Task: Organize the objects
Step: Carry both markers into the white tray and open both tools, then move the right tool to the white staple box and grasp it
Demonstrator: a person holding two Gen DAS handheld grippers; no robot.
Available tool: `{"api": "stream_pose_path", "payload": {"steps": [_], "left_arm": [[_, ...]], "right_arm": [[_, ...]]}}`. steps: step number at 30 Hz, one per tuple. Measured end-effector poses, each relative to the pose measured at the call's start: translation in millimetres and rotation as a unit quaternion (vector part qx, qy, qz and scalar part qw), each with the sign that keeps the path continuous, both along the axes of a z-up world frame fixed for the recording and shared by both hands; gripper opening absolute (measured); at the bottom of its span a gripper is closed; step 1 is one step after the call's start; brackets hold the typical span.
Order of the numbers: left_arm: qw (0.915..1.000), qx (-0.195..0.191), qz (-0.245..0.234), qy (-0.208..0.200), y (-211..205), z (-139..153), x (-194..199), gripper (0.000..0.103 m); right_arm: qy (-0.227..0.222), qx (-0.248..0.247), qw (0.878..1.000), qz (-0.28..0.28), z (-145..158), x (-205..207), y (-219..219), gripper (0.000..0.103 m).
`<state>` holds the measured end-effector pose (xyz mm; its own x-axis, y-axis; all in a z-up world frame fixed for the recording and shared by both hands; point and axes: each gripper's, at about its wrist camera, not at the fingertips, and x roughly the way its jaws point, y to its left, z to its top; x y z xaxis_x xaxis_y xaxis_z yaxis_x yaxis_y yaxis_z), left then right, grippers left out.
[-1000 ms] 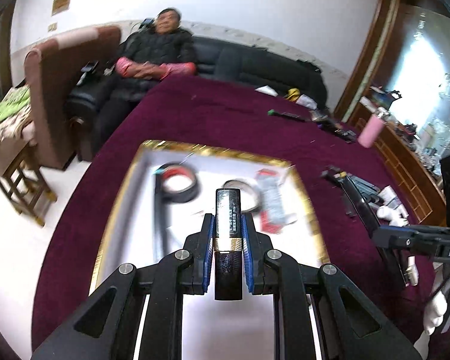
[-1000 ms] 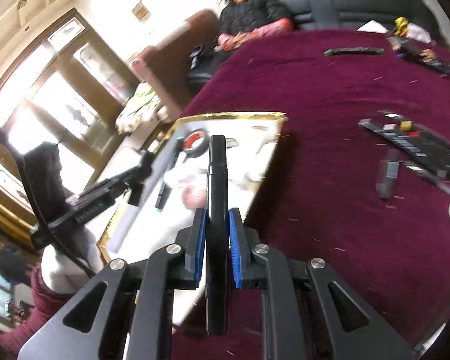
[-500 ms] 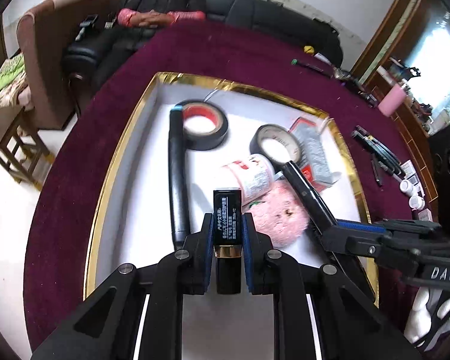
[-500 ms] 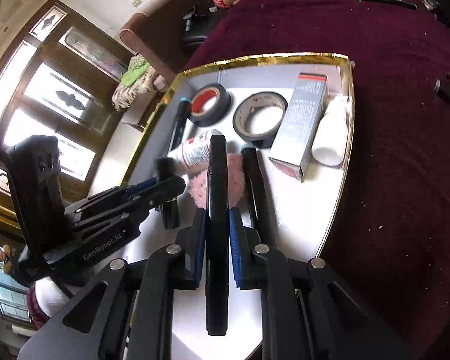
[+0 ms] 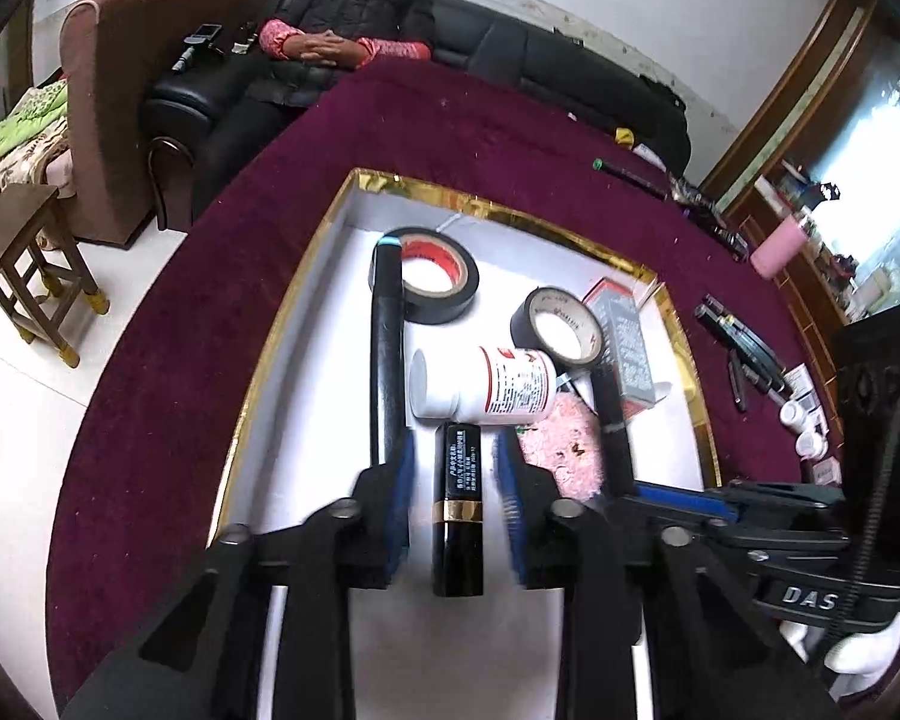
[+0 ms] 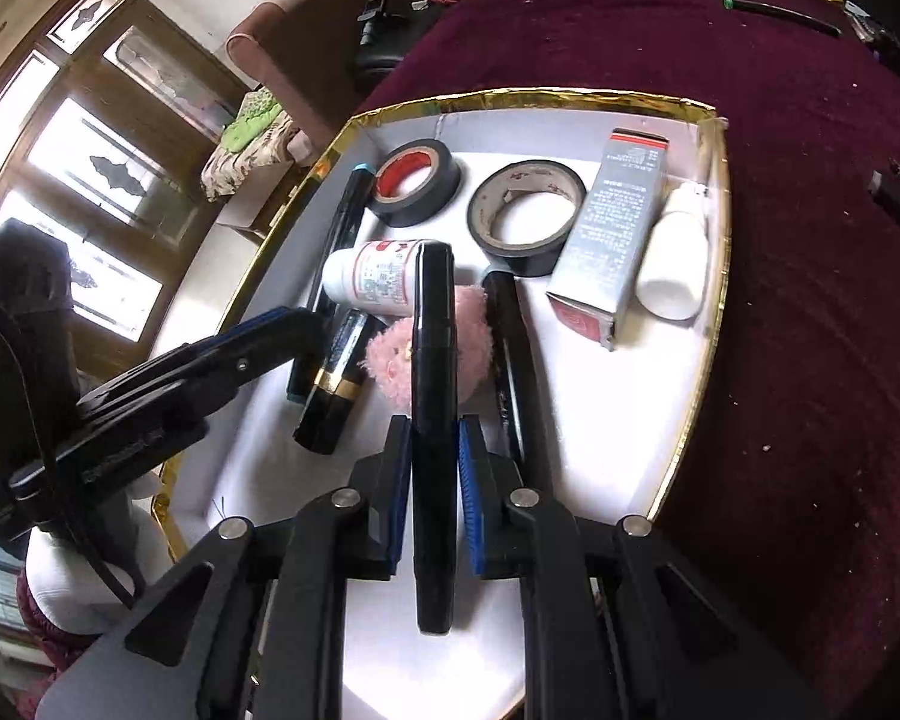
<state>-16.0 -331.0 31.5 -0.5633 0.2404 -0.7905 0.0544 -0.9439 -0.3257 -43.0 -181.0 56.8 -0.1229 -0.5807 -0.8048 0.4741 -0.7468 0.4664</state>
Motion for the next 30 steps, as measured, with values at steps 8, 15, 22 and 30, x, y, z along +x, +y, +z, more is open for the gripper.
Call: {"api": "stream_pose_path", "payload": {"steps": [8,15,22,30], "left_arm": [[0.9993,0.015,0.017,0.031,-9.5,15.7,13.9,0.062],[0.9946,0.057,0.008,0.086,-4.4,30.3,32.2,0.081],[0.9661,0.169,-0.023,0.194,13.9,65.4,62.2,0.102],[0.9596,0.155,-0.129,0.197,107.7,83.2,64.6,0.102]], "right_arm": [[0.022,-0.003,1.0,-0.01,8.5,0.8,2.4,0.029],[0.077,-0.022,0.997,-0.025,33.5,18.8,26.2,0.029],[0.232,-0.033,0.969,-0.083,93.9,74.1,99.2,0.037],[0.367,-0.023,0.91,-0.191,130.3,156.3,225.7,0.103]]}}
